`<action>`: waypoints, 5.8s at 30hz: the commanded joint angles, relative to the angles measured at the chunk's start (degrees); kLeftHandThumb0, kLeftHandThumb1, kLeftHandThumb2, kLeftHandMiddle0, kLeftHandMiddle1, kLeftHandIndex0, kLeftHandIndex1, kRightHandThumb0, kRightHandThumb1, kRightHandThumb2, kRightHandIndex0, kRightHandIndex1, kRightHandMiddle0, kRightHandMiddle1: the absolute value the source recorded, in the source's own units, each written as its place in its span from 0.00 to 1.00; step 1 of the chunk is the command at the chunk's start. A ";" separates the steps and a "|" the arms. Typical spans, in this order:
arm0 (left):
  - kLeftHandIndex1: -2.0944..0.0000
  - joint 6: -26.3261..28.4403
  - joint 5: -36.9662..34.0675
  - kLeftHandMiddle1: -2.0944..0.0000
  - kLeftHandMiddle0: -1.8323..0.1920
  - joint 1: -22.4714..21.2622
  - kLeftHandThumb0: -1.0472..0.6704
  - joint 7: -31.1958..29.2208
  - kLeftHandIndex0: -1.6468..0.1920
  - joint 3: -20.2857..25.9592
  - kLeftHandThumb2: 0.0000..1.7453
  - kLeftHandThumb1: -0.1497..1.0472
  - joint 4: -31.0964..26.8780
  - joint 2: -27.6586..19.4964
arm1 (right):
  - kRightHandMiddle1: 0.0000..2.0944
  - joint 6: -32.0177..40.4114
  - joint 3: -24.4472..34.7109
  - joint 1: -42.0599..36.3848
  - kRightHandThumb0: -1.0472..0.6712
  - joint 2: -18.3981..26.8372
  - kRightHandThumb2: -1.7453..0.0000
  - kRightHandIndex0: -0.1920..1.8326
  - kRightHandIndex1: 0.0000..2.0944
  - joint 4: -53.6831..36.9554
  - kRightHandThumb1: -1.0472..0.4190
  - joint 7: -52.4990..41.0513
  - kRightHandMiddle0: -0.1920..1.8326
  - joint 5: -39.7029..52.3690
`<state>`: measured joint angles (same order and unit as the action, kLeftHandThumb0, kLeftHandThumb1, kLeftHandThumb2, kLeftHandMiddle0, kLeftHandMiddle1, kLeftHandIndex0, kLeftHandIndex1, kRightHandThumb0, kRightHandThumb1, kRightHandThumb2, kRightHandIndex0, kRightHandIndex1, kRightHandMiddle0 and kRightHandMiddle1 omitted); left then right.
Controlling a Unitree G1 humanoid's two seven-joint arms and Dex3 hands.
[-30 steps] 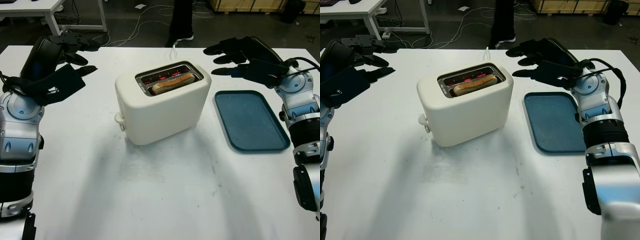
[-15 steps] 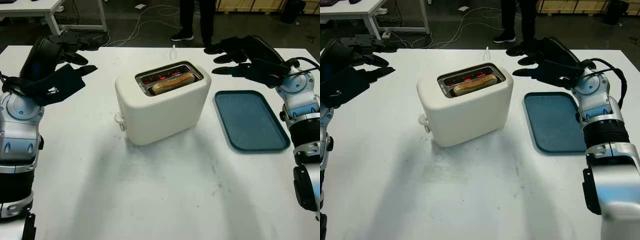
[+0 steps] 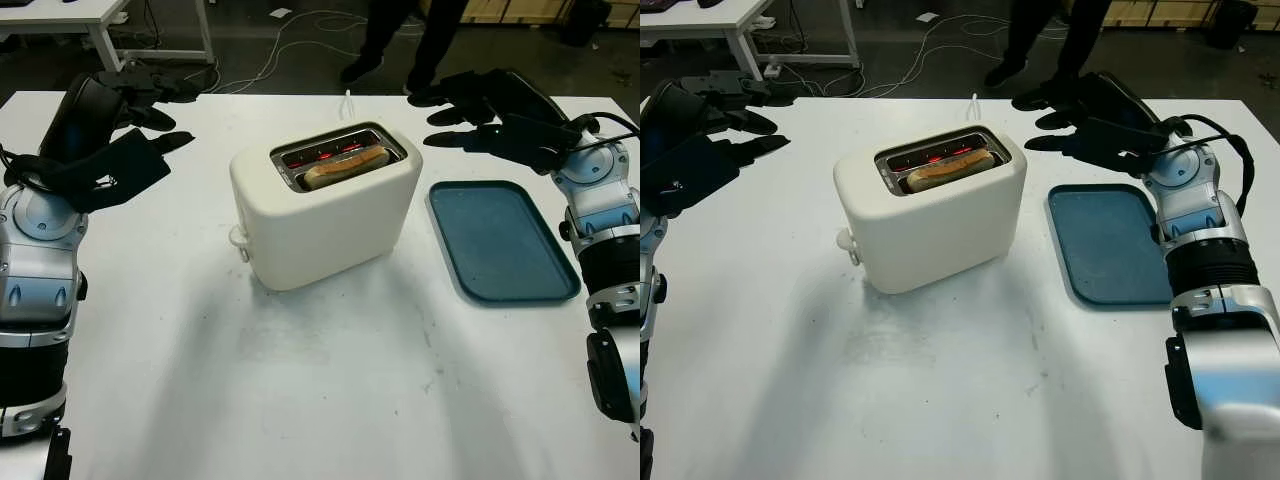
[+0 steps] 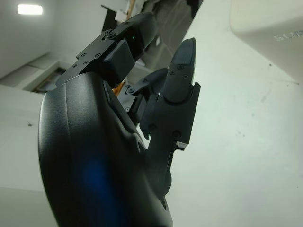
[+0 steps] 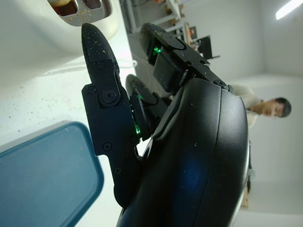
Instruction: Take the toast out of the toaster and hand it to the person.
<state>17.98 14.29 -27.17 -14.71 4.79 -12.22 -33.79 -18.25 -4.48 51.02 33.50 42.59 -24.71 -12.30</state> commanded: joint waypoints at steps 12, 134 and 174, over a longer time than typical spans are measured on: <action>0.90 0.33 -0.29 0.68 0.59 -0.20 0.44 -0.34 0.48 -0.07 0.00 0.89 0.13 0.44 | 0.00 -1.23 0.32 -0.28 0.27 0.38 1.00 0.50 0.01 -0.11 0.10 0.03 0.46 0.34; 0.92 -2.57 -2.26 0.62 0.64 -0.29 0.47 -0.36 0.48 0.14 0.03 0.89 1.47 1.59 | 0.00 1.87 0.15 -1.20 0.27 0.33 1.00 0.52 0.00 -3.99 0.10 -0.83 0.47 0.21; 0.92 -1.21 -2.23 0.61 0.64 0.03 0.46 0.52 0.48 0.73 0.02 0.89 0.73 2.26 | 0.00 1.17 -0.07 -1.18 0.27 0.55 1.00 0.52 0.00 -3.74 0.10 -0.39 0.48 -0.57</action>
<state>16.38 12.11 -27.18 -14.69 5.22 -11.10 -31.95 -17.43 -4.53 49.72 33.54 39.31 -25.34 -12.65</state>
